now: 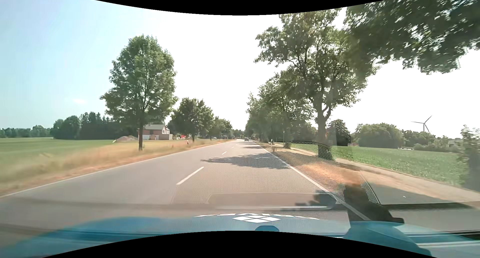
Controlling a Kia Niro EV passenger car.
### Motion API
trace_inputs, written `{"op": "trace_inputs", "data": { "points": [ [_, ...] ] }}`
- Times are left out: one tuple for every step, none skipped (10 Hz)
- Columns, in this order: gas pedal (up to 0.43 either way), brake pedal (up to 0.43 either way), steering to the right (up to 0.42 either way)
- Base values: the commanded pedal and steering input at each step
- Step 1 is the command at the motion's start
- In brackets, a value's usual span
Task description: Follow the waypoints while adhering to traffic rules and regulations
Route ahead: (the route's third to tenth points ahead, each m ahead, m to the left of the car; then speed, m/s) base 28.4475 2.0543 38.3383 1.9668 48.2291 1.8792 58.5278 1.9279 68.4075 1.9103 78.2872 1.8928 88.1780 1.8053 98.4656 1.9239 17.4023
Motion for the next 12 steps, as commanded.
{"op": "trace_inputs", "data": {
  "points": [
    [0.000,0.000,0.000],
    [0.000,0.000,0.000],
    [0.000,0.000,0.000],
    [0.000,0.000,0.000],
    [0.000,0.000,0.000],
    [0.000,0.000,0.000],
    [0.000,0.000,0.000],
    [0.000,0.000,0.000],
    [0.000,0.000,0.000],
    [0.000,0.000,0.000],
    [0.000,0.043,-0.001],
    [0.000,0.098,-0.001]
  ]
}}
